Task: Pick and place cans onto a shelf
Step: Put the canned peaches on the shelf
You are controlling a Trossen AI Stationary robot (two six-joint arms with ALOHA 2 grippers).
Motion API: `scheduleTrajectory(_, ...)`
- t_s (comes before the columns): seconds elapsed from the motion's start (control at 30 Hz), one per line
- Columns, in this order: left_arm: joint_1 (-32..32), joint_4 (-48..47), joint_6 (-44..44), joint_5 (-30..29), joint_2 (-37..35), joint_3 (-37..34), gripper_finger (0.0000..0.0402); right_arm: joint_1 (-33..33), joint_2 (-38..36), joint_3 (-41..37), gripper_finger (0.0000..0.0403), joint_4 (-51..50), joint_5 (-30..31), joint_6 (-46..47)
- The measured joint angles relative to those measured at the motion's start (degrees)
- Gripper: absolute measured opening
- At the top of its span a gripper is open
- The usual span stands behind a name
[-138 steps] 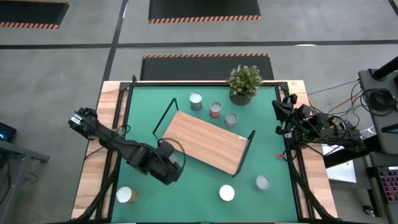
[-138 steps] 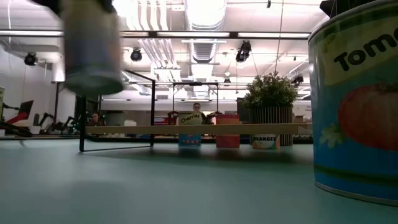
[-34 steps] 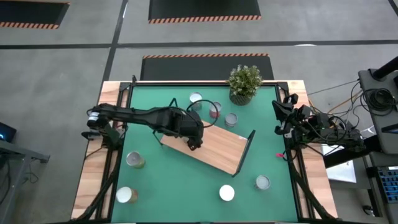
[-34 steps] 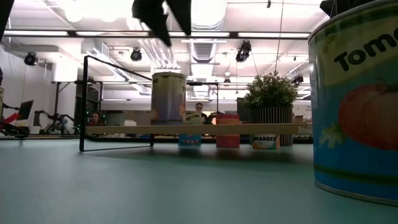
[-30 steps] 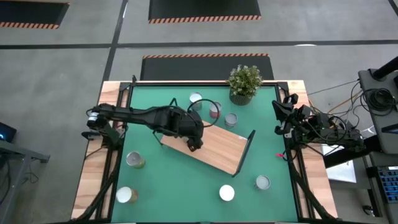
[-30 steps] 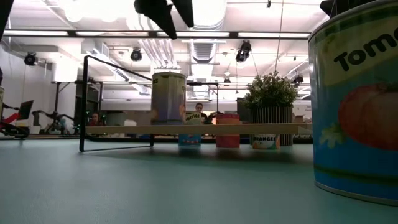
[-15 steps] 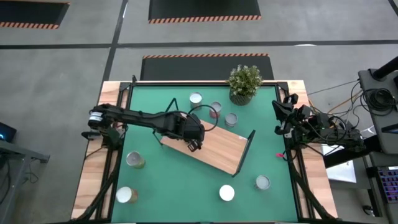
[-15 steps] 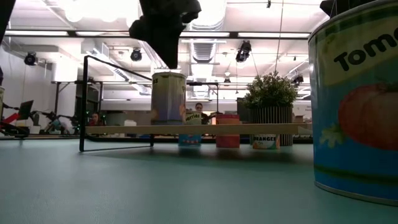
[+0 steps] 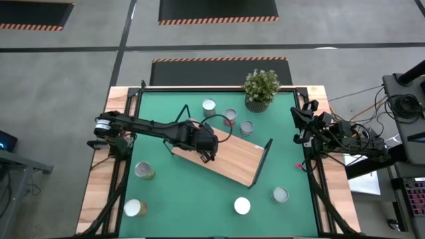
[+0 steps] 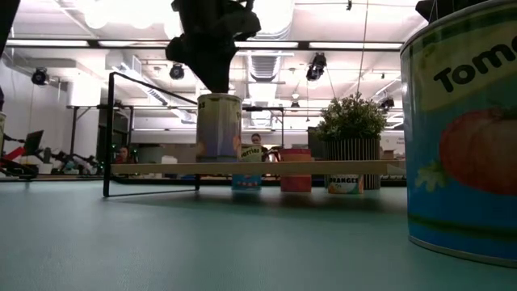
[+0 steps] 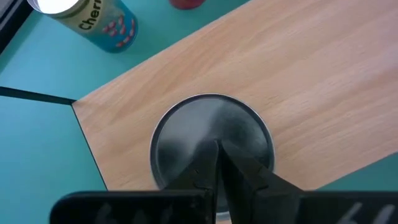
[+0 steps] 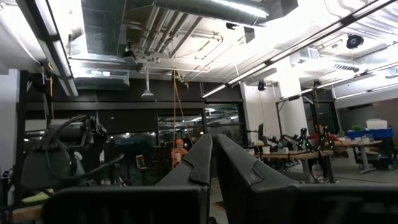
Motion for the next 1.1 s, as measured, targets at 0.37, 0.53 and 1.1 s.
scheduleTrajectory(0.37,0.54,0.06,1.49,-0.58,1.08,0.04,0.0,0.0,-0.02,0.0,0.0013,0.01,0.01,-0.48)
scheduleTrajectory(0.53,1.0,0.04,2.19,-2.15,1.78,0.13,0.0,0.0,0.0,0.0,0.0013,0.02,0.01,-0.61)
scheduleTrajectory(1.1,4.64,-2.54,1.98,-9.38,2.03,-0.14,0.0,0.0,0.0,0.0,0.0013,0.04,0.02,-1.01)
